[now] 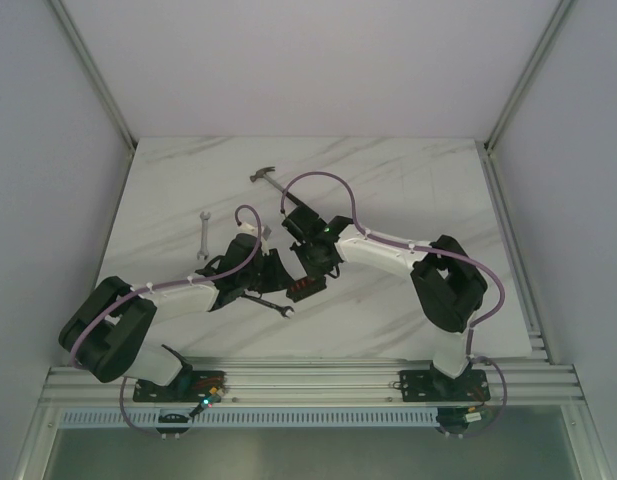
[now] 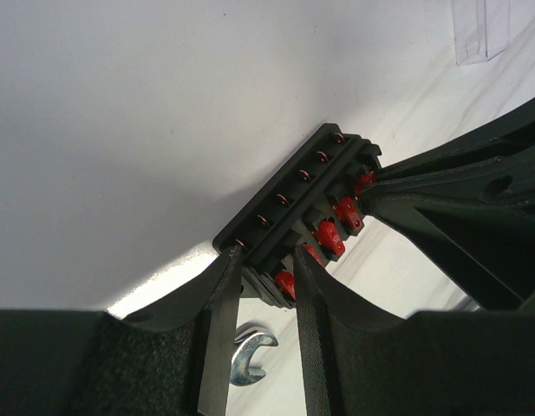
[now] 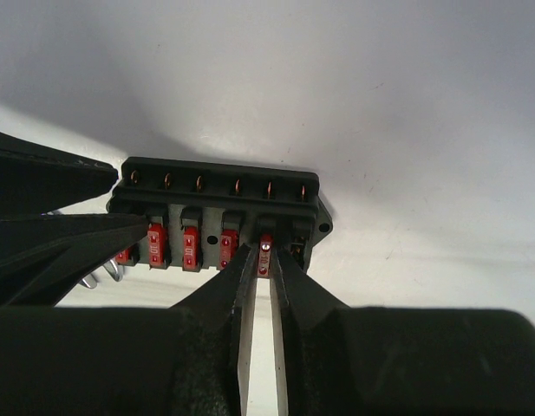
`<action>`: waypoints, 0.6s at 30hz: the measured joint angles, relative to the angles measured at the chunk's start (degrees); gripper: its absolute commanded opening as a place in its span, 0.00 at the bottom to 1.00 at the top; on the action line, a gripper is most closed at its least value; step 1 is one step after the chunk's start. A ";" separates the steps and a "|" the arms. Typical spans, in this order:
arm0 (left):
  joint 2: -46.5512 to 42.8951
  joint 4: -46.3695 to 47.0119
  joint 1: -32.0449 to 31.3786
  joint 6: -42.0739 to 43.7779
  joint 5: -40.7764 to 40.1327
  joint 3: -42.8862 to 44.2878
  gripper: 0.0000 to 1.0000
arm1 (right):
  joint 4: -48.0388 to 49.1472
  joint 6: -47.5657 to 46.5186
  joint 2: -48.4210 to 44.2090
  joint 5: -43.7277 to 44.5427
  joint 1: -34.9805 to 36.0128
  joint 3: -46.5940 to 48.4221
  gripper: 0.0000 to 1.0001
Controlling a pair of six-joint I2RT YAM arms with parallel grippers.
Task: Snap on the fuse box
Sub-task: Install the fuse at the fuse box base.
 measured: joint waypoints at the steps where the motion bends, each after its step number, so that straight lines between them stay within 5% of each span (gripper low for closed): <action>1: 0.00 0.00 0.00 0.00 0.00 0.00 0.40 | 0.00 0.11 0.00 0.00 0.00 0.02 0.19; 10: 0.00 0.00 0.00 0.00 0.02 0.00 0.40 | -0.02 0.20 0.00 0.02 -0.02 0.33 0.20; 18: 0.00 0.00 0.00 0.00 0.02 -0.02 0.40 | -0.02 0.55 0.00 0.02 -0.13 0.44 0.08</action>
